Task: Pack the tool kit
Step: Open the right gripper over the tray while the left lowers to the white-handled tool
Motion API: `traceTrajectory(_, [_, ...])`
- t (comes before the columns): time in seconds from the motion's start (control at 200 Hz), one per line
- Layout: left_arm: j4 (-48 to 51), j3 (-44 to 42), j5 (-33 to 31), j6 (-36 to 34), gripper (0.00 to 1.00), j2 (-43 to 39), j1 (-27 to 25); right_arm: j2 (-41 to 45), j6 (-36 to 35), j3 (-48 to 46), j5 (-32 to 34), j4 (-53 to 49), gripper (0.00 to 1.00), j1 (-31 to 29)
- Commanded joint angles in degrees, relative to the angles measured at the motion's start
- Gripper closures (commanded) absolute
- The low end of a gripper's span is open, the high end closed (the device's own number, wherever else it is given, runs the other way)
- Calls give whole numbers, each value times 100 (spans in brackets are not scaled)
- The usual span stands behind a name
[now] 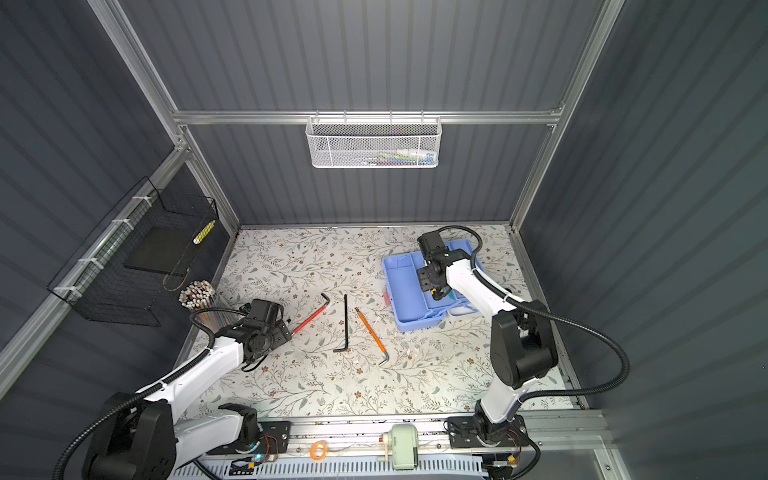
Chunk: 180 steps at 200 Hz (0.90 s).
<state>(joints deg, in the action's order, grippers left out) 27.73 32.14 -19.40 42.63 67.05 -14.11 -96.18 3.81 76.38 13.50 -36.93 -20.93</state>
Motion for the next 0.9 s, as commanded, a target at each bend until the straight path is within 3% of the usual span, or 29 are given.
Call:
traceTrajectory(0.0, [-150, 113, 143, -259, 10, 151, 81, 285, 145, 43, -94, -48, 31, 30])
traceTrajectory(0.895, [-628, 431, 1007, -1242, 31, 1214, 416, 653, 257, -185, -180, -70, 31, 34])
